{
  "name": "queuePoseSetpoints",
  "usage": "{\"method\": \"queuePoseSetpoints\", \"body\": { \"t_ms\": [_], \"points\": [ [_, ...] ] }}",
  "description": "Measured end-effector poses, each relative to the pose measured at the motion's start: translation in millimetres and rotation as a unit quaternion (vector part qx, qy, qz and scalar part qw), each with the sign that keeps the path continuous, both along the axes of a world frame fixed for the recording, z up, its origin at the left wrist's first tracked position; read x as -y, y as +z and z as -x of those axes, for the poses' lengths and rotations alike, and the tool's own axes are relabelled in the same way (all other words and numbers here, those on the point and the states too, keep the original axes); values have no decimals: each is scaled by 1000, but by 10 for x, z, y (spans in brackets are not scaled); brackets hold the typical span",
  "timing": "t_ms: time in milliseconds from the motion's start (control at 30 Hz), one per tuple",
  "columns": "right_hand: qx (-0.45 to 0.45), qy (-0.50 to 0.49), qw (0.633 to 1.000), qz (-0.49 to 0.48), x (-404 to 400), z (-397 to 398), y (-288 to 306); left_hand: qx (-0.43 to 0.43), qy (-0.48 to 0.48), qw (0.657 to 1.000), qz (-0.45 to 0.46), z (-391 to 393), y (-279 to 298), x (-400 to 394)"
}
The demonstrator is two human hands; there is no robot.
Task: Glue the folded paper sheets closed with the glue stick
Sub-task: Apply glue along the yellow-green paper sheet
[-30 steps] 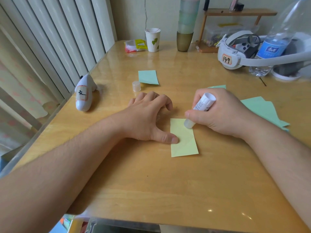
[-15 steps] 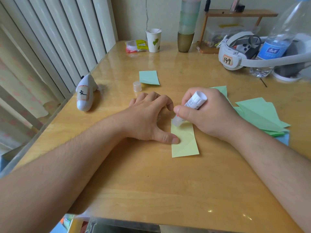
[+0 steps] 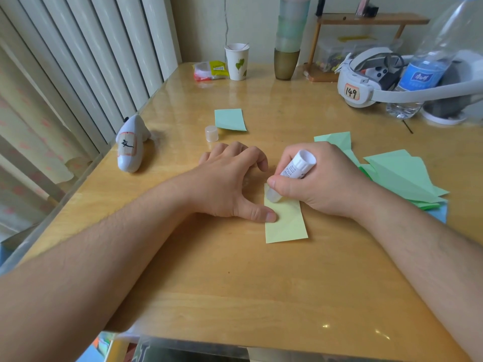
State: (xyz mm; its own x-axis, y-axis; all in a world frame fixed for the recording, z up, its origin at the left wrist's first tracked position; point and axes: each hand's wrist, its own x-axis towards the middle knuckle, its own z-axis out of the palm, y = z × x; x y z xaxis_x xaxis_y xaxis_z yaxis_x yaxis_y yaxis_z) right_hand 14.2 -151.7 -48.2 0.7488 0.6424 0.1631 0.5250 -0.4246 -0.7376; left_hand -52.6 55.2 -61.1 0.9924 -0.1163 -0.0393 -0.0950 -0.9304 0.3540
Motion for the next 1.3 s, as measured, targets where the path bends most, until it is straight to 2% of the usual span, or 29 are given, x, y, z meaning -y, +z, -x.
{"method": "queuePoseSetpoints", "body": {
  "t_ms": [433,600,867,1300],
  "points": [
    [15,-48,998,39,175,-120,46,-9,0,1000,-1,3,17,0],
    [2,-97,992,-78,168,-172,51,-13,-4,1000,-1,13,39,-5],
    [3,-3,998,-67,-4,-30,-21,-13,-2,1000,-9,9,30,2],
    [5,13,1000,-15,-77,57,-23,-3,0,1000,-14,4,14,12]
  ]
}}
